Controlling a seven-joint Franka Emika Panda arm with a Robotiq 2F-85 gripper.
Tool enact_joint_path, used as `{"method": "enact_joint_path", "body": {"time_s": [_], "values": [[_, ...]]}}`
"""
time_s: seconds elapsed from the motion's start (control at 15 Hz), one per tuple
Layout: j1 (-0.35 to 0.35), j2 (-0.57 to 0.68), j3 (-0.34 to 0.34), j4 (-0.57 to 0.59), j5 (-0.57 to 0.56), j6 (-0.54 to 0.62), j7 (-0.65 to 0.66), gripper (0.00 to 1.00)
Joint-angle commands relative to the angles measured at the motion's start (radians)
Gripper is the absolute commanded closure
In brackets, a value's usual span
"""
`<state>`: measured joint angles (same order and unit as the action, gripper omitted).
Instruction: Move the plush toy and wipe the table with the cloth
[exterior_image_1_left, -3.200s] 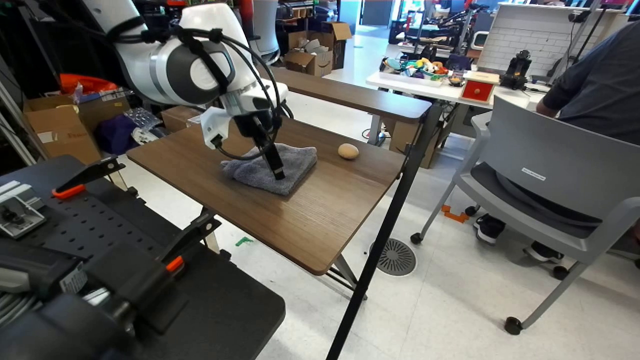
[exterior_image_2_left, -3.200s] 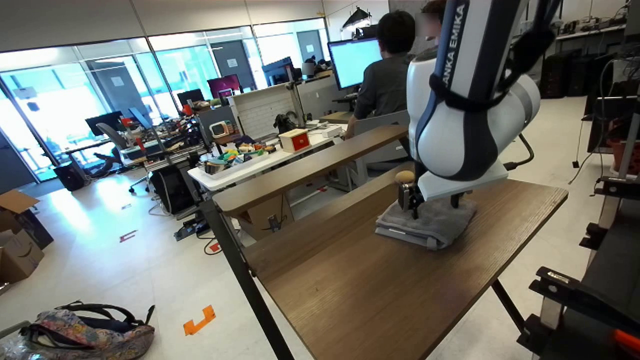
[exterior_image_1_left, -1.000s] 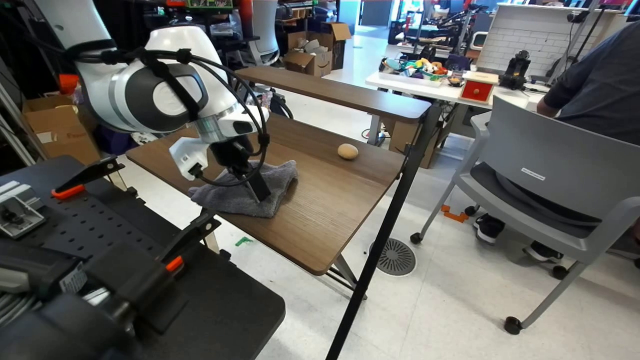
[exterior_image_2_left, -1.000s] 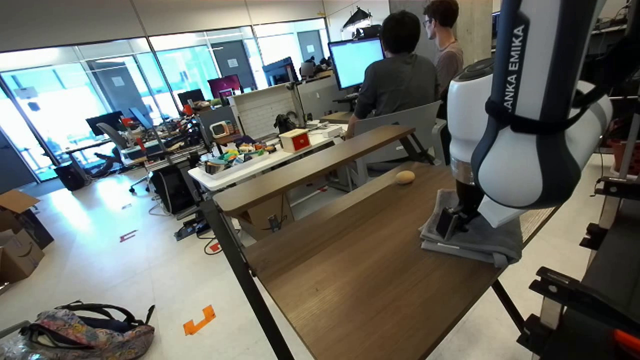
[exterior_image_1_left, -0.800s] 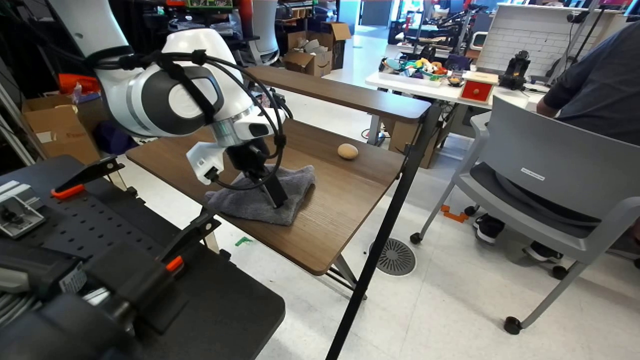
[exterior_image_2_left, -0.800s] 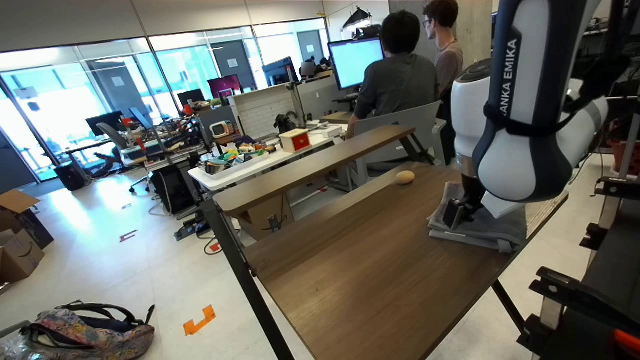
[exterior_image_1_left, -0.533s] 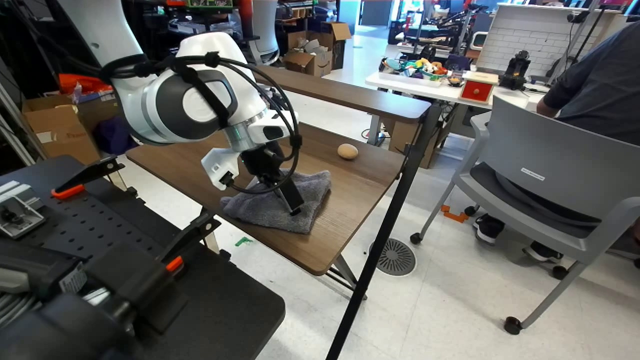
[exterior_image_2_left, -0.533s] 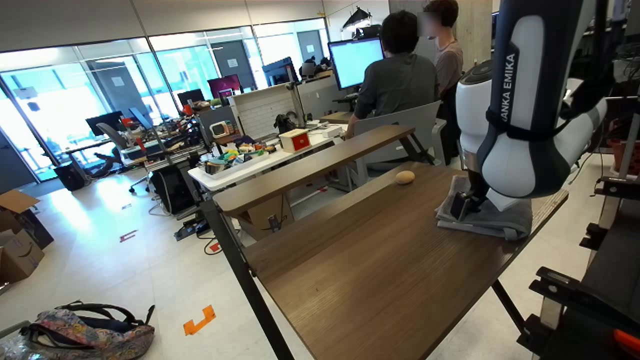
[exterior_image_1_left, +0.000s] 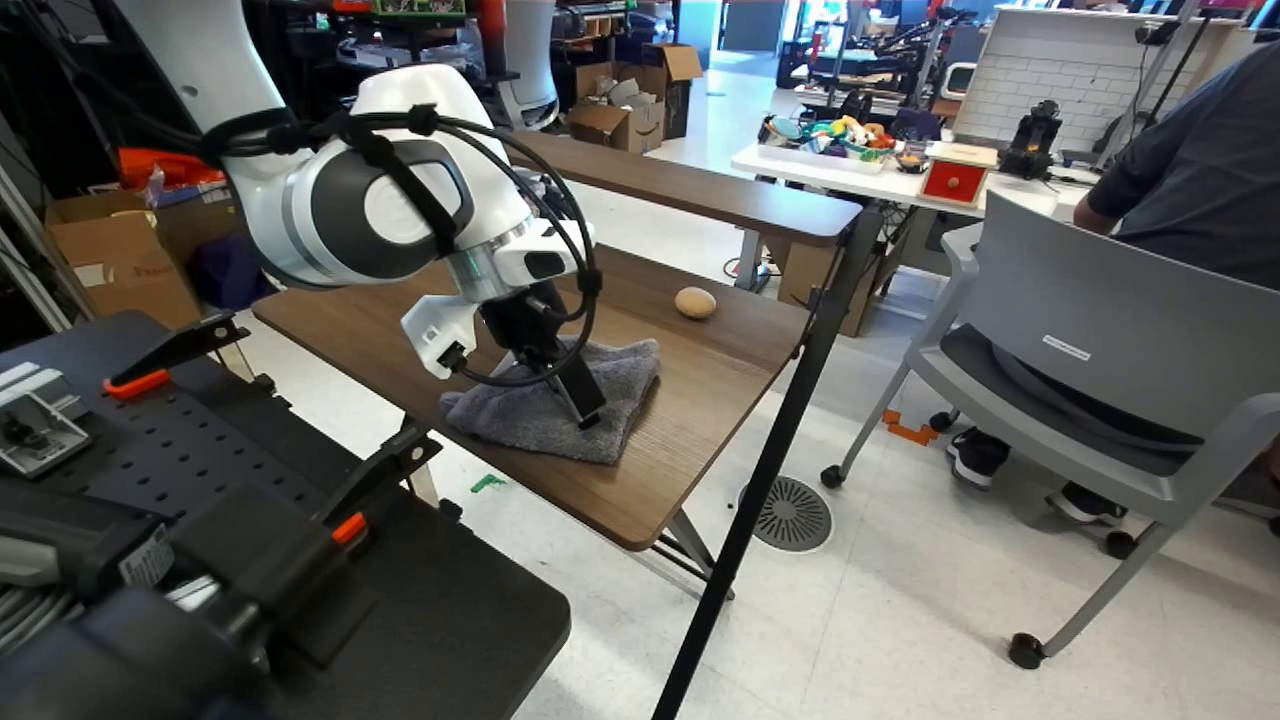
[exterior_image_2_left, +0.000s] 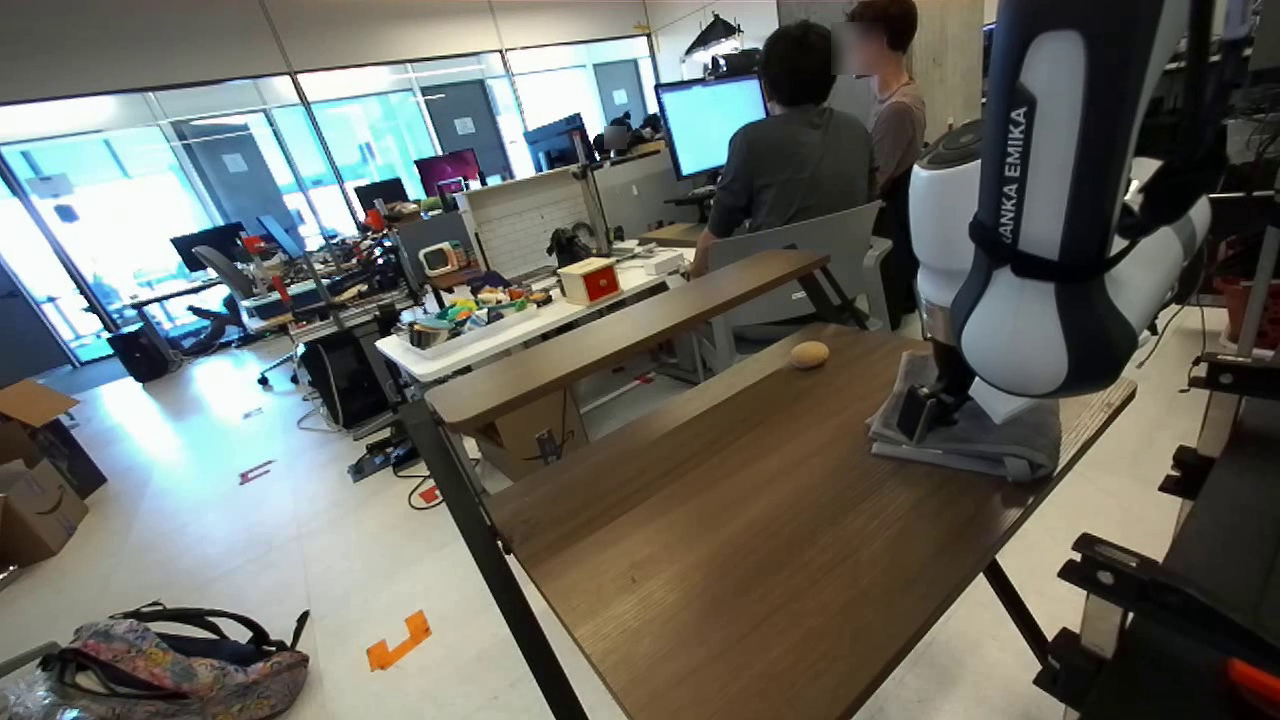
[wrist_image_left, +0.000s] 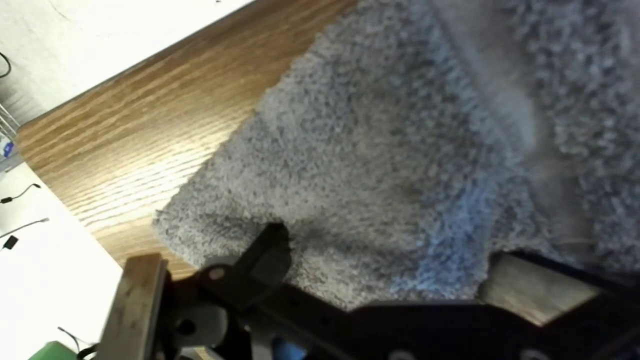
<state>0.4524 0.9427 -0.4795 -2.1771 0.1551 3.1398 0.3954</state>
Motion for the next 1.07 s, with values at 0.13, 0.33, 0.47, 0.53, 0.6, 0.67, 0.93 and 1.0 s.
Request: {"method": "enact_joint_path", "body": {"time_s": [0.13, 0.33, 0.47, 0.53, 0.6, 0.67, 0.93, 1.0], "values": [[-0.03, 0.012, 0.093, -0.001, 0.021, 0.018, -0.019, 0.0], [-0.056, -0.014, 0.149, -0.008, 0.02, 0.024, -0.027, 0.0], [-0.085, -0.028, 0.217, -0.014, 0.028, 0.076, -0.027, 0.0], [-0.099, -0.031, 0.255, -0.013, 0.037, 0.105, -0.024, 0.0], [-0.113, -0.024, 0.297, -0.003, 0.051, 0.143, -0.015, 0.0], [-0.119, -0.013, 0.33, 0.007, 0.067, 0.179, -0.008, 0.0], [-0.088, 0.024, 0.409, 0.068, 0.155, 0.246, 0.004, 0.0], [-0.069, 0.027, 0.412, 0.091, 0.178, 0.219, 0.007, 0.0]]}}
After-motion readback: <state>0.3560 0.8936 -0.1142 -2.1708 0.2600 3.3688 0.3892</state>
